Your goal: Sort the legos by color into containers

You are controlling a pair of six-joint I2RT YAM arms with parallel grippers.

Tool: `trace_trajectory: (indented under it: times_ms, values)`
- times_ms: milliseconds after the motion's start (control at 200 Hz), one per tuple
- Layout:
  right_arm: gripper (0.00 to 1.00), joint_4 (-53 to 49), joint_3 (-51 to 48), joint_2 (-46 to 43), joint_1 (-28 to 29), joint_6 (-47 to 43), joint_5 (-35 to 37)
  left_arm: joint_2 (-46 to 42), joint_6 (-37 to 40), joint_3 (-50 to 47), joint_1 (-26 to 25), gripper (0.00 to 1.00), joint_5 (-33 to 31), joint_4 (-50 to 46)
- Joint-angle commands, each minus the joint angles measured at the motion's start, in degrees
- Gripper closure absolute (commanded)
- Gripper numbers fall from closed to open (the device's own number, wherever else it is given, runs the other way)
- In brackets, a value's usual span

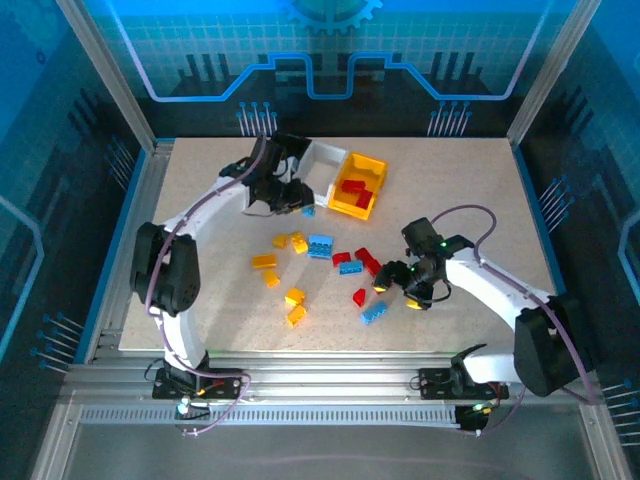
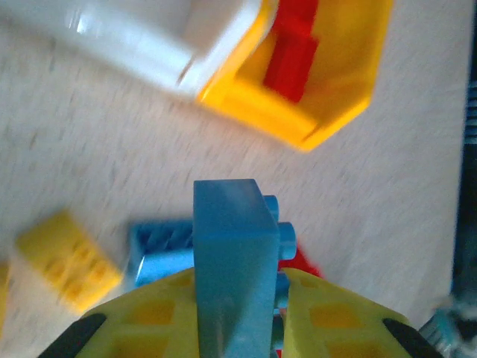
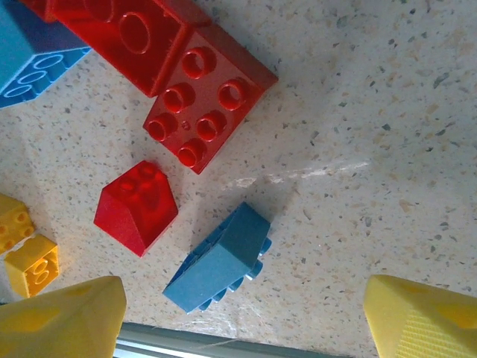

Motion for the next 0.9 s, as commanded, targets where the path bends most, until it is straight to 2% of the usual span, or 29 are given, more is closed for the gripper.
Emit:
trace_trajectory:
  times_ms: [0,175,495,895]
  values:
    - [0.15,-0.71,2.78,0.82,0.66,0.48,-0.31,6.24,-2.34,8.12,0.14,0.84,1.74,2.1]
    - [0.15,-2.61,6.02,1.44,0.32,-1.47,0.21,13.55,-1.8,17.22,0.76,0.84,-1.74,1.58]
    - [0.15,-2.94,7.25,3.11,-0.79,-4.51,-0.76,24.51,0.28,32.3,1.65,0.83,-3.68,-2.95]
    - [0.15,-3.59,6.33,3.01,-1.19,-5.31,-0.73,31.22,2.69,38.89,2.7,0.82,-3.75,-7.13]
